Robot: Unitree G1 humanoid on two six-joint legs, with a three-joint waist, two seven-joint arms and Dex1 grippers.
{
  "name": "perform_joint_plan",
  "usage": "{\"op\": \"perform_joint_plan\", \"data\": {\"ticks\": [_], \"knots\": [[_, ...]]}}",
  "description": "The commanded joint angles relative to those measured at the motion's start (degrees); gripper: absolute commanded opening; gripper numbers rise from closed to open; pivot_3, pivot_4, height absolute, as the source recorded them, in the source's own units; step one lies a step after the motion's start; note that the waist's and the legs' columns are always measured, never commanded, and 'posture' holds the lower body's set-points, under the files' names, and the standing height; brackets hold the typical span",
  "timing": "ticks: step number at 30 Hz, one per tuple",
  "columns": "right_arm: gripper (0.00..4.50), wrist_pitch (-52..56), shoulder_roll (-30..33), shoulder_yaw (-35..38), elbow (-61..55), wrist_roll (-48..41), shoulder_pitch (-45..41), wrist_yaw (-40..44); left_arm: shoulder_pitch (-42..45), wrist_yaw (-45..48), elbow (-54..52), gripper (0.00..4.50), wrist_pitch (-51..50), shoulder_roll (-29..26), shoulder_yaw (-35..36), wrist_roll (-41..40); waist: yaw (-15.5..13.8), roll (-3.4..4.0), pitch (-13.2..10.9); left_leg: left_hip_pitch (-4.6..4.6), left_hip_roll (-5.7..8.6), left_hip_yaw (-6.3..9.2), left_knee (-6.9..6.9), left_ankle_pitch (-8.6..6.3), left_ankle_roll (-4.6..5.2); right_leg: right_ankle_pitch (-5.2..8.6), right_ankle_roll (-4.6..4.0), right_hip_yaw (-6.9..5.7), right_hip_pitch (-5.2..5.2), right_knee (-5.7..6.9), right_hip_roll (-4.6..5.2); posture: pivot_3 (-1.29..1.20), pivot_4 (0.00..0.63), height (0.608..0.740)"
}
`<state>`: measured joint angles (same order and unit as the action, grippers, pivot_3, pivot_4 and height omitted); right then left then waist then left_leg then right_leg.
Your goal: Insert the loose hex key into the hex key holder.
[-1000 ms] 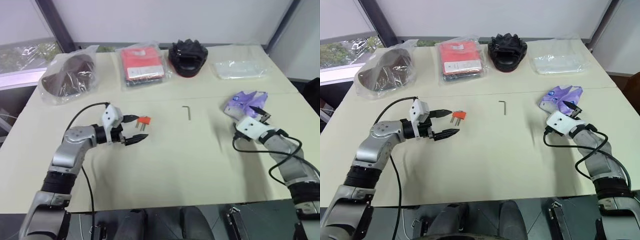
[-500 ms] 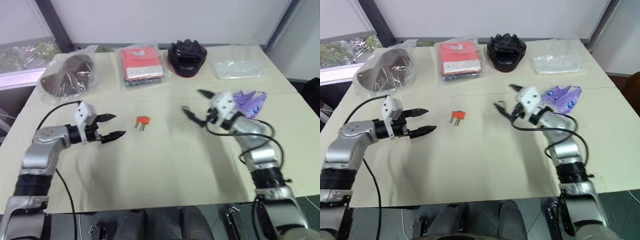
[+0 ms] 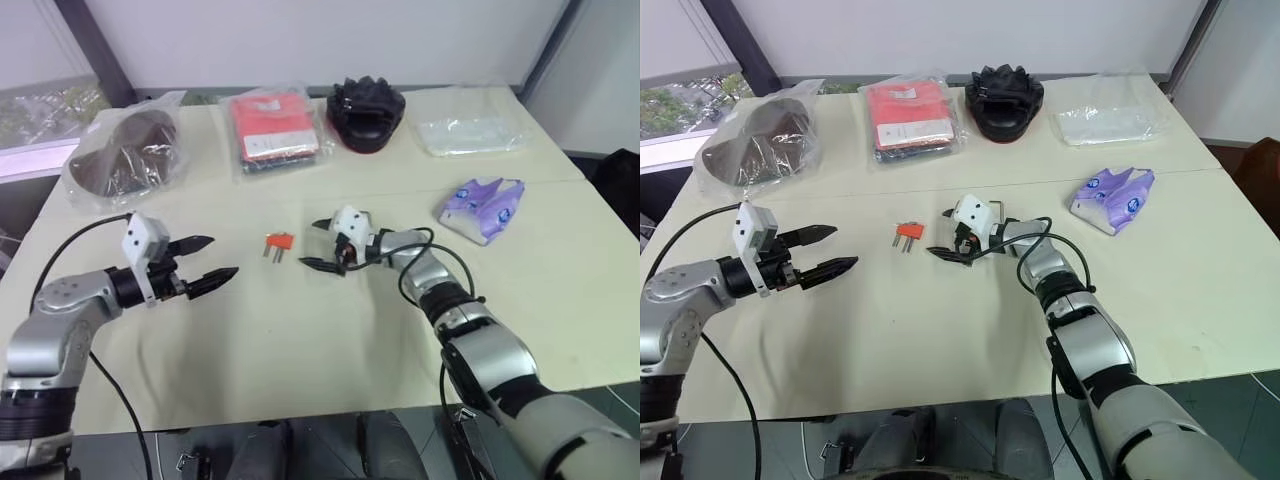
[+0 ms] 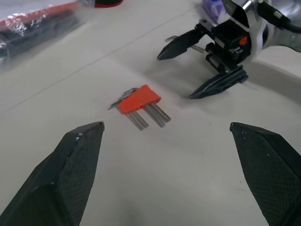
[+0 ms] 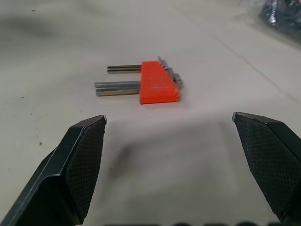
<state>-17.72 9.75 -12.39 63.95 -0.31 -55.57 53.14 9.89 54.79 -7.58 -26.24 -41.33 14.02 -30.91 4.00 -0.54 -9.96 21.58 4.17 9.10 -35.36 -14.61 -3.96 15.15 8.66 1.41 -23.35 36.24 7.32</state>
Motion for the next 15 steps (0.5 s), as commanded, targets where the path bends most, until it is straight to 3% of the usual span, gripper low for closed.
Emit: {"op": "perform_joint_plan", "data": {"ticks": [1,13,15], "knots": [[4.47,-2.20,-1.72,1.42,3.46,1.07,-3.37,-1.33,-1.12,-2.43,-3.51,4.50,-0.39,0.23,2.93,-1.41,0.04,0.01,0.00,0.00,0.00,0.00,0.02,0.00,0.00,0.00,0.00,0.01,-0.02,0.01,0.00,0.00,0.150,0.740],[4.47,-1.98,-7.50,1.14,10.81,6.96,-7.96,-7.93,-5.27,-7.76,-7.85,4.50,-0.09,2.22,3.52,-1.72,0.08,0.02,0.01,0.00,0.00,0.00,0.12,0.04,-0.08,-0.01,-0.02,0.02,-0.09,0.04,0.00,0.00,0.150,0.740],[3.94,-1.43,-8.01,1.05,11.60,8.10,-8.09,-8.85,-5.75,-8.50,-8.57,4.50,-0.08,2.61,3.42,-1.71,0.05,0.02,0.01,0.00,0.00,-0.01,0.12,0.05,-0.08,-0.01,-0.02,0.02,-0.09,0.04,0.00,0.00,0.150,0.740]]}}
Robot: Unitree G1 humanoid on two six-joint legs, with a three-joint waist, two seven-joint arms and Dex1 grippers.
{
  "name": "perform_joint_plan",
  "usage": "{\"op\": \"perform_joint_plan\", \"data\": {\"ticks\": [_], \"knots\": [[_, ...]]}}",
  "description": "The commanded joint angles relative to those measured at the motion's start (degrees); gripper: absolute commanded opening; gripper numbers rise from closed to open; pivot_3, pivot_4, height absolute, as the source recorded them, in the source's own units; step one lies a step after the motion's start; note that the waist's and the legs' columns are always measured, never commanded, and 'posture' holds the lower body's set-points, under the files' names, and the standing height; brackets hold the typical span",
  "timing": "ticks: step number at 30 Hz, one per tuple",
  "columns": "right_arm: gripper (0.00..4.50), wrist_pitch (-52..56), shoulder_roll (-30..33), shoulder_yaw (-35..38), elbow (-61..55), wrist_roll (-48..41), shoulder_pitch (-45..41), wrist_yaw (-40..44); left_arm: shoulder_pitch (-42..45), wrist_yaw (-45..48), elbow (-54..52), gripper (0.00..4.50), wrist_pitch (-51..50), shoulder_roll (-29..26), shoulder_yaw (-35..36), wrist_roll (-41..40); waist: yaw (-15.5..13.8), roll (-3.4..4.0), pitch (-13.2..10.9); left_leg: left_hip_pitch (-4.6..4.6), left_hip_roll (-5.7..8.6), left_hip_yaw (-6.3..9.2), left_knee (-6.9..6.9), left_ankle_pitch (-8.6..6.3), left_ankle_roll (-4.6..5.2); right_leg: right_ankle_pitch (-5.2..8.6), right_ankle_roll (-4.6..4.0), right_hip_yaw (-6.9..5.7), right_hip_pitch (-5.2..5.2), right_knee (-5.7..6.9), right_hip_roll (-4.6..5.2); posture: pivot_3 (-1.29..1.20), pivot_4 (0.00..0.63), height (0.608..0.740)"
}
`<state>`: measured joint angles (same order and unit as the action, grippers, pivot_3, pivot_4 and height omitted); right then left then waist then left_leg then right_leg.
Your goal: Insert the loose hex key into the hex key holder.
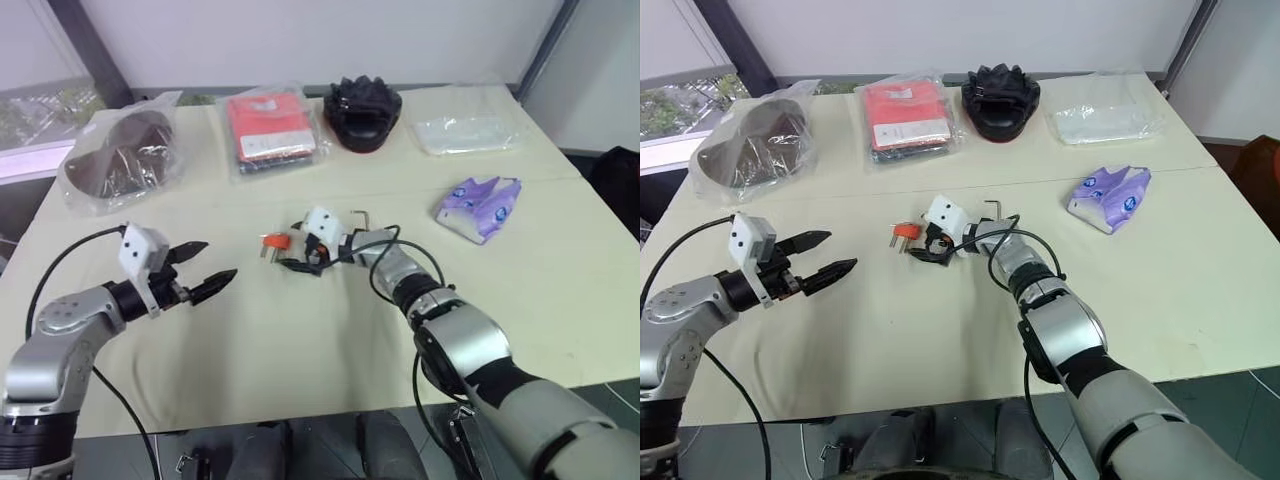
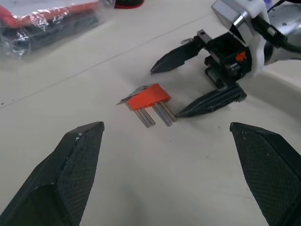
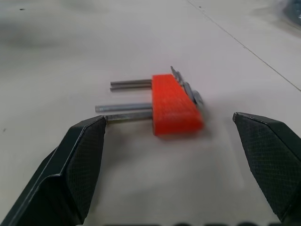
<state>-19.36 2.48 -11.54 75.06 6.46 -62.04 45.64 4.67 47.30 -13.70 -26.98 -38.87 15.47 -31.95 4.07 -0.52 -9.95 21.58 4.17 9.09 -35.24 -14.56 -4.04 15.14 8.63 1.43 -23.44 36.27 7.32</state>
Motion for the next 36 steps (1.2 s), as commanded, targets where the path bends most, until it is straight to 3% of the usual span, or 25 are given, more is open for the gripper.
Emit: {"op": "perform_joint_plan", "data": {"ticks": [1,6,7,16,27,28,32,36], "knots": [[3.57,0.64,-1.02,0.16,0.84,1.85,-1.69,-1.60,-0.82,-1.32,-2.85,4.50,0.67,0.32,1.92,-0.65,-0.01,0.01,0.01,-0.01,0.00,0.00,0.00,0.00,0.00,0.00,0.00,0.00,0.01,0.00,0.00,0.00,0.150,0.740],[1.11,2.44,-1.73,0.64,1.65,3.27,-2.00,-1.62,-2.21,-2.65,-4.69,4.50,0.71,0.63,2.12,-0.52,0.00,0.02,0.02,-0.05,0.00,0.00,0.00,0.03,-0.05,-0.01,-0.02,0.00,0.02,0.06,0.00,0.00,0.150,0.740],[0.98,2.82,-1.82,1.06,1.68,3.13,-2.18,-1.68,-2.66,-2.81,-4.98,4.50,0.81,0.52,2.28,-0.41,0.00,0.02,0.02,-0.05,0.00,0.01,0.00,0.03,-0.05,-0.01,-0.02,0.00,0.01,0.06,-0.01,0.00,0.150,0.740],[0.98,1.71,-1.38,3.98,0.25,2.23,-2.56,1.19,-1.33,-3.20,-3.37,4.50,2.31,0.89,1.11,0.18,-0.08,0.02,0.02,-0.05,0.00,0.00,0.00,0.03,-0.05,-0.01,-0.03,0.00,0.02,0.06,-0.01,0.00,0.150,0.740],[0.98,-30.83,6.86,-3.57,-11.48,10.93,-3.73,-5.46,12.57,3.99,7.92,4.50,1.29,0.25,-1.58,-2.05,0.16,0.01,0.02,0.00,0.01,-0.01,0.00,0.05,-0.09,-0.01,-0.02,-0.01,-0.03,0.06,-0.02,0.00,0.150,0.740],[0.98,-33.16,8.02,-4.61,-12.51,12.79,-3.70,-7.39,13.76,5.14,8.67,4.50,0.50,0.25,-1.92,-2.79,0.25,0.01,0.02,-0.02,0.01,-0.02,0.01,0.05,-0.09,-0.01,-0.02,-0.01,-0.02,0.06,-0.02,0.00,0.150,0.740],[0.98,-43.48,18.26,-10.75,-21.55,33.57,-3.65,-30.38,24.31,13.10,17.09,4.50,-3.59,1.18,-6.56,-4.87,-0.48,0.00,0.02,0.26,0.10,0.12,-0.12,0.10,-0.17,-0.01,-0.02,-0.04,-0.27,0.15,-0.03,0.00,0.150,0.740],[0.98,-45.86,21.02,-12.84,-22.73,38.54,-3.53,-40.27,31.59,17.94,27.06,4.50,-4.37,3.19,-8.79,-3.93,0.39,-0.04,0.04,0.31,0.09,0.10,-0.12,0.12,-0.20,-0.01,-0.02,-0.03,-0.34,0.20,-0.06,0.00,0.150,0.740]]}}
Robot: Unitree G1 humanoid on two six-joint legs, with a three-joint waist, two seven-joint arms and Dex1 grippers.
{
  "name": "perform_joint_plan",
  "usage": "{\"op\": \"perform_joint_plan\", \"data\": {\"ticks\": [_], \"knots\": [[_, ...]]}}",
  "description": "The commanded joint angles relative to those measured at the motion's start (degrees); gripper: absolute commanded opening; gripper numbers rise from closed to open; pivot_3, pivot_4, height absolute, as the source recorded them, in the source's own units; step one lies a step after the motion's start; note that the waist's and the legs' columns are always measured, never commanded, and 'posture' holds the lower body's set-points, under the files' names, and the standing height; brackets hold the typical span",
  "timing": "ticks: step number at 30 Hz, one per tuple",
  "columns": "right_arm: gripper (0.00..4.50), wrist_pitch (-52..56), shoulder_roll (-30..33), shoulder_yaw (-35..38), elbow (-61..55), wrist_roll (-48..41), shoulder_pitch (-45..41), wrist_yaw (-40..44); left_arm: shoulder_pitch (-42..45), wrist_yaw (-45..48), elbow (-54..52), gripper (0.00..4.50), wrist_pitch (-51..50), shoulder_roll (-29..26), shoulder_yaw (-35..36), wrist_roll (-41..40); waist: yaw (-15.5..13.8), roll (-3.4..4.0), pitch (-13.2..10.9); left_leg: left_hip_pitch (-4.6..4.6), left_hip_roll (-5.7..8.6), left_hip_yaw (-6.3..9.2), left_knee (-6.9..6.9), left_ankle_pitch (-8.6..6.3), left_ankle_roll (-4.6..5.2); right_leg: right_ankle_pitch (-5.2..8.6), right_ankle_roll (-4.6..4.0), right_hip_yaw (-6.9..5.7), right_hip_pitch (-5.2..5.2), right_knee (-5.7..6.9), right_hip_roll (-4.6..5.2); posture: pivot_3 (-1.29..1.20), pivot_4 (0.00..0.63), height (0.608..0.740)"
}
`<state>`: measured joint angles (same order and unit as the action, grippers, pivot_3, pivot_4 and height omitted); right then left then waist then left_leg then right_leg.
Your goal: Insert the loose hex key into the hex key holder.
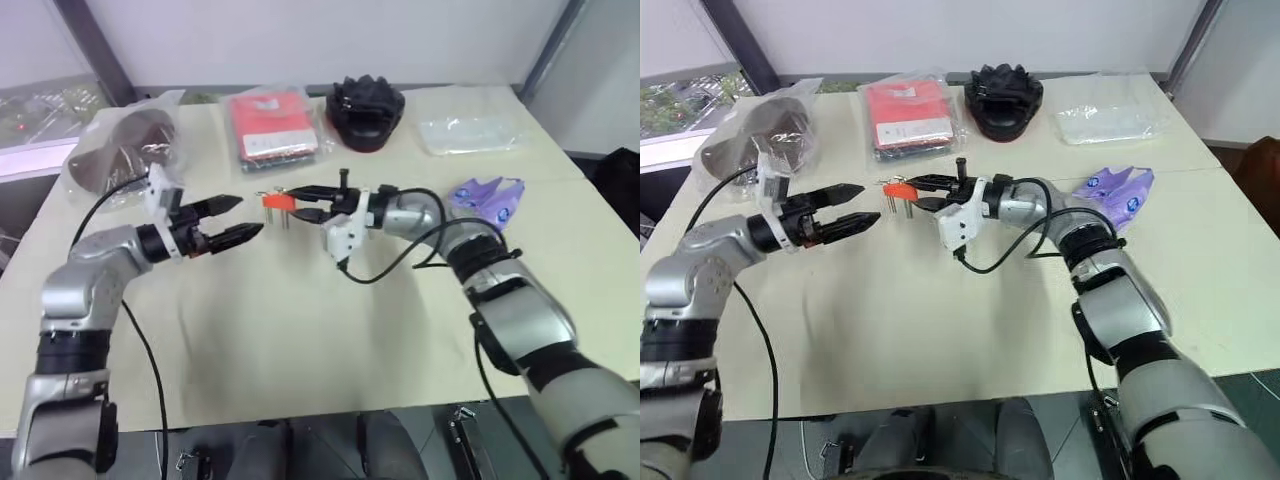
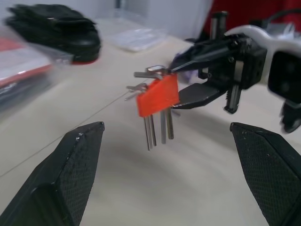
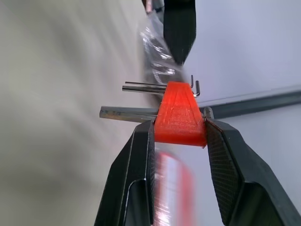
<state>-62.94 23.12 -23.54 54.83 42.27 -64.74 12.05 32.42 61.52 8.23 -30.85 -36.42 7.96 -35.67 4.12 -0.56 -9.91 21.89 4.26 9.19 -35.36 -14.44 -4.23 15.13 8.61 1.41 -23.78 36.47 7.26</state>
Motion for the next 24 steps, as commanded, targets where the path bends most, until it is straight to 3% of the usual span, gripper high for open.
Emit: {"op": "perform_joint_plan", "data": {"ticks": [1,12,21,24], "knots": [[0.98,-2.53,0.90,-1.03,-3.01,3.45,-0.78,-8.49,5.72,5.26,7.64,4.50,-0.85,1.20,-1.97,0.02,0.60,0.00,0.00,0.00,-0.06,-0.04,0.02,0.01,-0.01,0.00,0.00,0.02,-0.04,0.00,-0.04,0.00,0.150,0.740],[0.98,-2.37,4.28,-3.44,-6.44,7.48,-0.03,-16.38,18.27,13.90,25.95,4.50,4.54,6.26,-6.09,5.90,1.85,-0.02,0.01,0.46,-0.05,-0.05,-0.10,0.03,-0.04,0.00,-0.01,0.04,-0.63,0.50,-0.04,0.00,0.150,0.740],[0.98,-1.33,4.30,-4.60,-7.58,7.23,0.76,-16.61,21.72,16.41,31.04,4.50,6.89,8.19,-5.69,8.32,1.78,-0.01,0.01,0.52,-0.02,-0.04,-0.34,0.03,-0.04,0.00,-0.01,0.04,-0.63,0.56,-0.04,0.00,0.150,0.740],[0.98,-1.11,4.24,-4.76,-7.77,6.98,0.89,-16.45,21.75,17.44,31.08,3.66,6.56,8.40,-5.64,8.49,1.79,-0.02,0.01,0.53,-0.02,-0.04,-0.36,0.03,-0.04,0.00,0.00,0.04,-0.63,0.57,-0.04,0.00,0.150,0.740]]}}
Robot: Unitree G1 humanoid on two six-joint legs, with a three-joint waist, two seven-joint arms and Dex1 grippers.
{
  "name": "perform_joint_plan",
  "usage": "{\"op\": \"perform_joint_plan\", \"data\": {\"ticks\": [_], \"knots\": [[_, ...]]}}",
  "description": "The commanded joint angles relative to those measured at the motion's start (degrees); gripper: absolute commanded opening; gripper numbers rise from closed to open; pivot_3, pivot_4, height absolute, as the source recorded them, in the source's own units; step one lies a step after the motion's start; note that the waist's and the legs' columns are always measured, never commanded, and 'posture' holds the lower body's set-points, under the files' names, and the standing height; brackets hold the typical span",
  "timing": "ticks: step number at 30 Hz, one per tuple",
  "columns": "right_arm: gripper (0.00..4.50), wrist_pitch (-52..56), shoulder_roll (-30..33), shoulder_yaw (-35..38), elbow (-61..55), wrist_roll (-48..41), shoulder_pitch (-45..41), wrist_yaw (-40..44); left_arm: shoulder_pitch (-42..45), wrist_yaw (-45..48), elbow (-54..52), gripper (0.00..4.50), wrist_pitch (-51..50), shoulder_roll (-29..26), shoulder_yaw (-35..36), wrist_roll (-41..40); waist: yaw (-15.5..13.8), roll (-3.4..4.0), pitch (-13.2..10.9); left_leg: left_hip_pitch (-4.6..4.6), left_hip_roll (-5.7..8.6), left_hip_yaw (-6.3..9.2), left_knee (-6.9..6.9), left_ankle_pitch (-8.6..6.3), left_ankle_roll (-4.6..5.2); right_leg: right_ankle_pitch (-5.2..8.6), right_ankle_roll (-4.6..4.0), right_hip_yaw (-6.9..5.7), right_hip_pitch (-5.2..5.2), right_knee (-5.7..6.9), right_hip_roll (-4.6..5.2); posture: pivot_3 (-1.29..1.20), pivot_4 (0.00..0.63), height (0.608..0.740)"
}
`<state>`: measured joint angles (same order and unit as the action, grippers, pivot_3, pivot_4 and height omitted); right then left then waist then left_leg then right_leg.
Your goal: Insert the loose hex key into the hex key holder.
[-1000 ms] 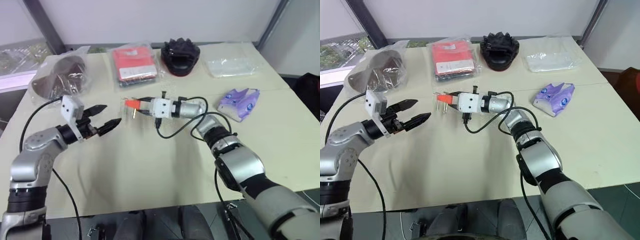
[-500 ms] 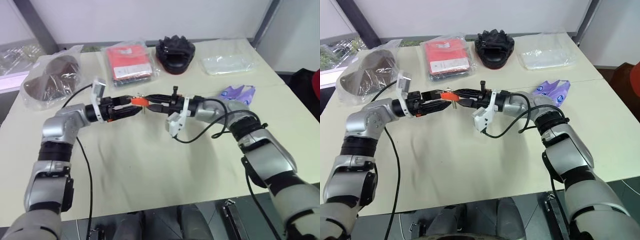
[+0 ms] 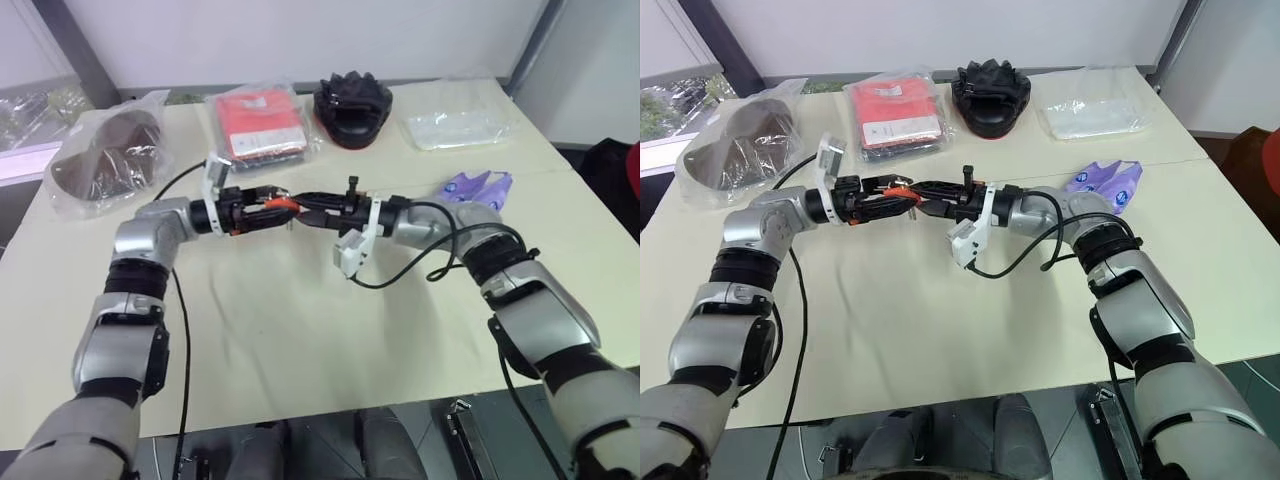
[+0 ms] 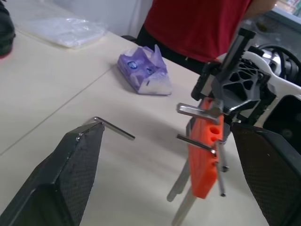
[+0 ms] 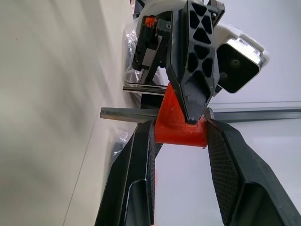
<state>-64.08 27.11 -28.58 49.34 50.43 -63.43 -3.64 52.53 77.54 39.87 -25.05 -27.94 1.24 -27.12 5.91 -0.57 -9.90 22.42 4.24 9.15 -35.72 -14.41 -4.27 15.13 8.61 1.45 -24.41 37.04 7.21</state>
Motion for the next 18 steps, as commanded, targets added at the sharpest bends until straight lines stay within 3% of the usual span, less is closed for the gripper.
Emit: {"op": "perform_joint_plan", "data": {"ticks": [1,7,13,18], "knots": [[0.98,0.08,0.25,0.27,-2.37,-1.28,-0.38,-0.66,1.60,1.64,-0.66,3.19,0.62,-0.06,1.11,0.00,-0.01,0.00,0.00,0.00,0.00,0.00,-0.01,0.00,0.00,0.00,0.00,0.00,0.00,0.00,0.00,0.00,0.150,0.740],[0.98,0.50,0.09,-0.04,-2.76,-1.66,-0.12,-0.36,1.38,2.03,-0.81,0.04,0.43,0.28,1.55,0.42,-0.15,0.00,0.00,0.03,0.01,0.01,-0.23,0.00,0.00,0.00,0.00,0.00,0.00,0.02,0.00,0.00,0.150,0.740],[0.98,0.13,0.03,-0.55,-2.94,-3.27,0.82,1.82,1.07,0.05,-0.31,0.01,2.45,0.94,2.18,1.60,-0.18,0.00,0.00,0.03,0.00,0.01,-0.25,0.00,0.00,0.00,0.00,0.00,0.00,0.04,0.00,0.00,0.150,0.740],[3.65,1.21,0.39,0.21,-2.14,-7.23,2.54,6.38,-1.65,-1.67,-3.81,0.00,3.19,1.24,2.68,1.44,-0.10,-0.02,0.01,0.03,0.01,0.02,-0.29,0.00,0.01,0.00,0.00,0.00,0.00,0.05,0.00,0.00,0.150,0.740]]}}
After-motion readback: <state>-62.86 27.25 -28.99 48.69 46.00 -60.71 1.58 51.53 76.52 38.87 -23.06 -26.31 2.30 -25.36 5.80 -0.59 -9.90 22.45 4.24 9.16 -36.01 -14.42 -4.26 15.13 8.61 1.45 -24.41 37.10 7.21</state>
